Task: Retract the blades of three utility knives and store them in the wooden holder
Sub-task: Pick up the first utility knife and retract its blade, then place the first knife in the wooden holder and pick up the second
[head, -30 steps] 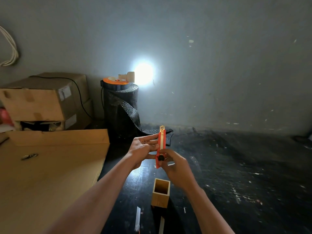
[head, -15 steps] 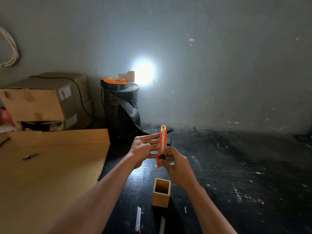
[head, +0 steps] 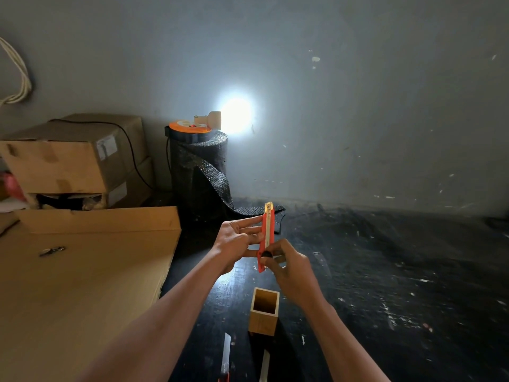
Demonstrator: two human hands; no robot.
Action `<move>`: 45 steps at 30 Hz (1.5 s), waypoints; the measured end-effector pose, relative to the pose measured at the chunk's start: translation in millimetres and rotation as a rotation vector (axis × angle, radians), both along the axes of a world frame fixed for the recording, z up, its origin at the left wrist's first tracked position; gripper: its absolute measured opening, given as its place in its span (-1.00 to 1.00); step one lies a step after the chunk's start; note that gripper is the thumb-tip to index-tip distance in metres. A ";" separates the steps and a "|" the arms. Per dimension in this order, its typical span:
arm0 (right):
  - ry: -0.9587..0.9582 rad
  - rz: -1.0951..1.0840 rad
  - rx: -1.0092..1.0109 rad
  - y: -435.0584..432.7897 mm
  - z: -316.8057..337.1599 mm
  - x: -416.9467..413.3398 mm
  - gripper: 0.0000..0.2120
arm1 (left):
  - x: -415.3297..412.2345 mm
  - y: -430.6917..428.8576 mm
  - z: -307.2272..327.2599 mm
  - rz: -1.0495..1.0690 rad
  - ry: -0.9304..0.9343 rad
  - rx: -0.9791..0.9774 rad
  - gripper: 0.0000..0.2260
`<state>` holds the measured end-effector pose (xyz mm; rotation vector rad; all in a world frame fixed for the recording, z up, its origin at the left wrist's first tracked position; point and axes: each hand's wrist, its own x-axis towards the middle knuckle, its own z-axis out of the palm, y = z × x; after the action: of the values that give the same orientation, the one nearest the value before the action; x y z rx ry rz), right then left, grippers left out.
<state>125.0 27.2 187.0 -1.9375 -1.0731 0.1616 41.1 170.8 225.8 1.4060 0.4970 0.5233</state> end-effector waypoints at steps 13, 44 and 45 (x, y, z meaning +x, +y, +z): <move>0.346 -0.005 0.149 14.3 -12.9 36.5 -0.59 | 13.2 3.3 -58.3 0.035 0.158 0.065 -0.66; 0.195 -0.126 -0.396 35.8 -158.9 88.6 -0.87 | 39.2 0.6 -230.1 -0.097 0.588 0.314 -0.05; 0.192 -0.127 -0.401 35.5 -158.9 89.0 -0.85 | 39.2 0.0 -230.3 -0.094 0.588 0.308 -0.06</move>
<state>214.1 62.7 28.2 -2.2839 -0.8323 0.5138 80.3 170.8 -4.5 1.8776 0.8389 0.0993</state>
